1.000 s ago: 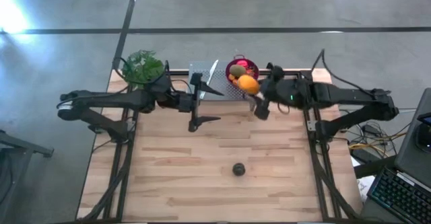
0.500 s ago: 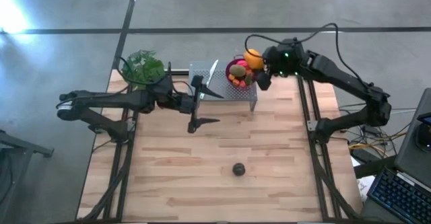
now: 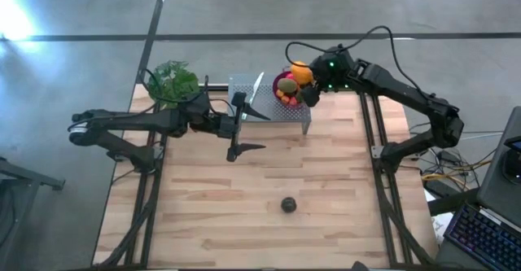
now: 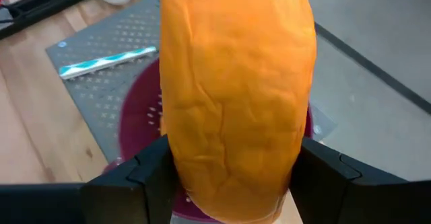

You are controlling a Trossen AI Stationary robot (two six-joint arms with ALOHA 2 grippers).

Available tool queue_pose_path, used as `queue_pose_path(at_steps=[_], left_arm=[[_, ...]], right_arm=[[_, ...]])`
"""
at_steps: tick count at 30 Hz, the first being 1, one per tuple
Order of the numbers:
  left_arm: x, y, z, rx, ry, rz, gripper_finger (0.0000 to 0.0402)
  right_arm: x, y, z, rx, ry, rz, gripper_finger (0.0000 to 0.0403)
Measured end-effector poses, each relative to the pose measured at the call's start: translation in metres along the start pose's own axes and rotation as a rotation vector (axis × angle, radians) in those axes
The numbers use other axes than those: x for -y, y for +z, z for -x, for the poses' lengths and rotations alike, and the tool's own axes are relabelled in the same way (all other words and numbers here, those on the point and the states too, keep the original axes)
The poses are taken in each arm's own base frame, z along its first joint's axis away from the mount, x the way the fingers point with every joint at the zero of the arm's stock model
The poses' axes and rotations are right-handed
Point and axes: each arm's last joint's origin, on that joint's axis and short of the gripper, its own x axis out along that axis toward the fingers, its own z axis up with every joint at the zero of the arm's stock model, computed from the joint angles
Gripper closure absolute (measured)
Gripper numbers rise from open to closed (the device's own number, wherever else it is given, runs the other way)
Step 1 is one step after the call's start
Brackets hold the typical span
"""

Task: Pick & Place Fruit
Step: Put the yellow mango into the violet strainer bowl on the shelf

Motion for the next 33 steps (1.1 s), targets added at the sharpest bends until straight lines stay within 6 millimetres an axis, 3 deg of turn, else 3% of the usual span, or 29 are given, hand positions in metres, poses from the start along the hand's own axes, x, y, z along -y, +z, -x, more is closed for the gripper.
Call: queue_pose_path(at_steps=[13,33], left_arm=[[0.000,0.000,0.000,0.000,0.000,0.005,0.0037],[0.000,0.000,0.000,-0.002,-0.001,0.023,0.0037]], right_arm=[[0.004,-0.004,-0.016,-0.062,-0.019,-0.015,0.0175],[0.007,-0.008,-0.018,-0.095,-0.032,-0.051,0.0172]])
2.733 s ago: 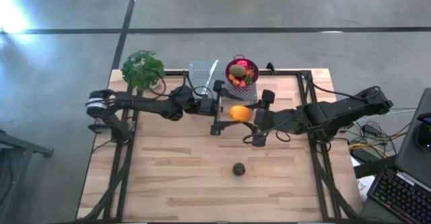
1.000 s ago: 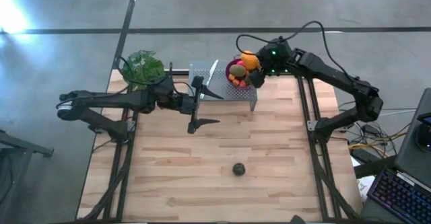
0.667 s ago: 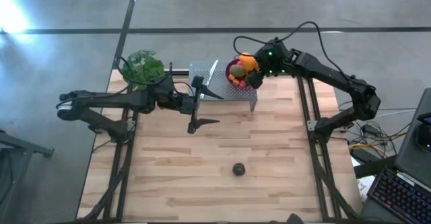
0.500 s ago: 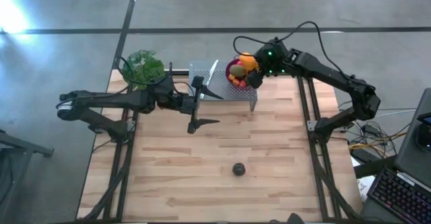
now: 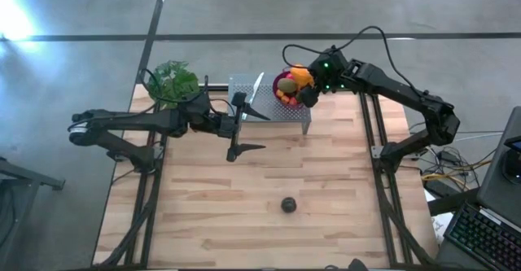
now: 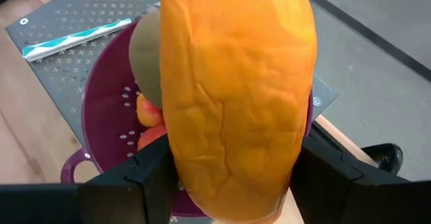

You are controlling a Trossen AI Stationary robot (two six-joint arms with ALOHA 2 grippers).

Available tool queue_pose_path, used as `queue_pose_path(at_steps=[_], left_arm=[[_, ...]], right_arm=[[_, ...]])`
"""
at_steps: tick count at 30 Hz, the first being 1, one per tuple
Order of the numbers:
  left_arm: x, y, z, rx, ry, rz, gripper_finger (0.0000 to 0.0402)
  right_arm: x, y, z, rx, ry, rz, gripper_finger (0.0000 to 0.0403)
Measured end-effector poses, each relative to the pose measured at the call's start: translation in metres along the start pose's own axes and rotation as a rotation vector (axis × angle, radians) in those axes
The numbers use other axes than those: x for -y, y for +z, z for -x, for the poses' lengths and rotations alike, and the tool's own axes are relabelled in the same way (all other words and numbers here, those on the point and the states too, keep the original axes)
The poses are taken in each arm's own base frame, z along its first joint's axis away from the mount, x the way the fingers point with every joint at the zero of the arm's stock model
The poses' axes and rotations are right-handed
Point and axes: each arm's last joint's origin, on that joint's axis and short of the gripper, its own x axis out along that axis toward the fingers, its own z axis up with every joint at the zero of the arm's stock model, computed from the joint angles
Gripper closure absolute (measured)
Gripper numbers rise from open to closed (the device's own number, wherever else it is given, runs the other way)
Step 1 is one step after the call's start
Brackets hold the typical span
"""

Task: Pick & Place Fruit
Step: Put the yellow mango into the violet strainer bowl on the shelf

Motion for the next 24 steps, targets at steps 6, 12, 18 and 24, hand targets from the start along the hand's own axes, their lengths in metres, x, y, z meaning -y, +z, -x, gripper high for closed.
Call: queue_pose_path(at_steps=[6,12,18,24], left_arm=[[0.0001,-0.0001,-0.0001,-0.001,0.000,0.000,0.0037],[0.0001,-0.0002,-0.0001,-0.001,0.000,0.000,0.0037],[0.0001,-0.0002,-0.0001,-0.001,-0.001,0.000,0.0037],[0.0001,-0.0002,-0.0001,-0.001,-0.001,0.003,0.0037]], right_arm=[[0.0003,-0.0026,-0.0023,-0.010,-0.002,-0.016,0.0182],[0.0003,-0.0030,-0.0028,-0.010,-0.001,-0.028,0.0173],[0.0002,-0.0028,-0.0028,-0.009,-0.001,-0.027,0.0157],[0.0002,-0.0027,-0.0028,-0.008,-0.001,-0.022,0.0143]])
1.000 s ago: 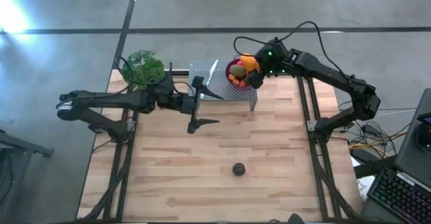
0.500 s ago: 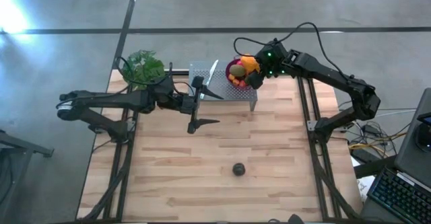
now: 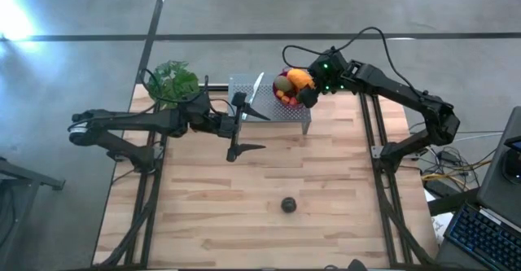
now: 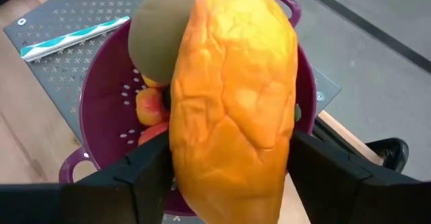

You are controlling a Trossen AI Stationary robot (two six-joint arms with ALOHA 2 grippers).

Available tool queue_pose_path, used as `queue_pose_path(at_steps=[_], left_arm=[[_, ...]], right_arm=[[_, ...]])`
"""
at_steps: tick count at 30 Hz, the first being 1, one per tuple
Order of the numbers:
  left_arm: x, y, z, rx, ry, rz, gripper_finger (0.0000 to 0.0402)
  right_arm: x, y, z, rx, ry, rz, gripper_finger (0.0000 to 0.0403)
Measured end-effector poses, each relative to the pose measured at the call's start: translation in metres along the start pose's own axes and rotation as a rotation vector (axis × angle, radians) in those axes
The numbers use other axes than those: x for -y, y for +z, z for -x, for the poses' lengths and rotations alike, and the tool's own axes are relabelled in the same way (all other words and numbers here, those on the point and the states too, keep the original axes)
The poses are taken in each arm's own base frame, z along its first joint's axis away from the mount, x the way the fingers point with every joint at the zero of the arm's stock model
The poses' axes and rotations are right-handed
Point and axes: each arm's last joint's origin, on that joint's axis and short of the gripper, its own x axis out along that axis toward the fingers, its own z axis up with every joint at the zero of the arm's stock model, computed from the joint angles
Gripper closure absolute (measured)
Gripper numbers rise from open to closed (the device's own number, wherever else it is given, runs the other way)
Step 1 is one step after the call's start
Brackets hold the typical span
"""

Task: Pick & Place Fruit
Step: Put the yellow mango into the violet strainer bowl on the shelf

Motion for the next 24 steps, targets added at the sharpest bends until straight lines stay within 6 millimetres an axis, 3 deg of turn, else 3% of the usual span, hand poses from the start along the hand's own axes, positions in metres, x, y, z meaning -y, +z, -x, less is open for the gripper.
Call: queue_pose_path(at_steps=[24], left_arm=[[0.0003,-0.0006,-0.0001,-0.005,-0.003,0.024,0.0037]], right_arm=[[-0.0008,0.0053,0.0069,0.027,0.007,0.048,0.0090]])
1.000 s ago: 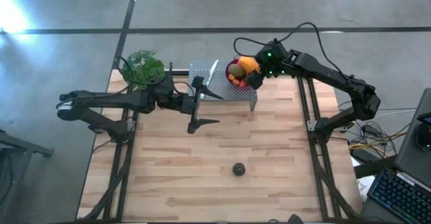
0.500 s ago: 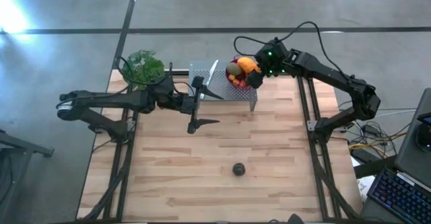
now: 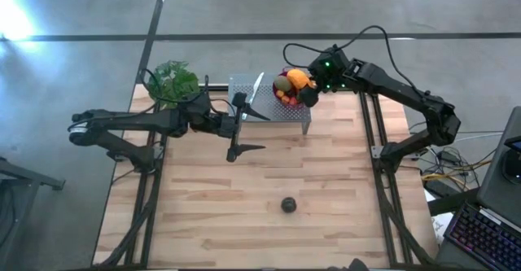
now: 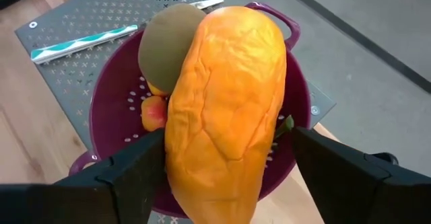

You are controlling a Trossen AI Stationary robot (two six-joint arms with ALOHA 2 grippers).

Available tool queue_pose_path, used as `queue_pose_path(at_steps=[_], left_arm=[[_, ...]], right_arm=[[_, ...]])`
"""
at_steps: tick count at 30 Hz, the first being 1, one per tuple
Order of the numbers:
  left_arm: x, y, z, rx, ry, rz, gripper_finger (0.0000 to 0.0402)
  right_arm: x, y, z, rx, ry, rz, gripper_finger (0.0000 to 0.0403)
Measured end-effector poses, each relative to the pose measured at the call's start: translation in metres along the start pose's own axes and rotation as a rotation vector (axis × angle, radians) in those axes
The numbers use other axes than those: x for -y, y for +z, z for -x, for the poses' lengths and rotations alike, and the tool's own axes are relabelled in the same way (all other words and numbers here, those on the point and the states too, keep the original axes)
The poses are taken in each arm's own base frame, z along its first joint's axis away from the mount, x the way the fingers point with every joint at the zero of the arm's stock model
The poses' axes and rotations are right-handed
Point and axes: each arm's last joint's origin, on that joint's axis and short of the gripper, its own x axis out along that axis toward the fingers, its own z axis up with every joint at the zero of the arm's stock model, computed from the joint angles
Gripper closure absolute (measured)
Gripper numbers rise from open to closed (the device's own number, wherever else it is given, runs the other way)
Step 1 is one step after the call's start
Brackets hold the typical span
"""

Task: Pick & Place Fruit
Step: Put the yellow mango into the violet strainer bowl on the shelf

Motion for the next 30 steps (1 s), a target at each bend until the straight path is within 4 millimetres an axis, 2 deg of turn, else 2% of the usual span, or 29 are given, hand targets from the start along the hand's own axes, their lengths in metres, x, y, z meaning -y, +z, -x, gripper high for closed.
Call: queue_pose_path(at_steps=[30], left_arm=[[0.001,-0.001,0.000,-0.010,-0.005,0.004,0.0037]], right_arm=[[-0.001,0.009,0.016,0.048,0.005,0.033,0.0158]])
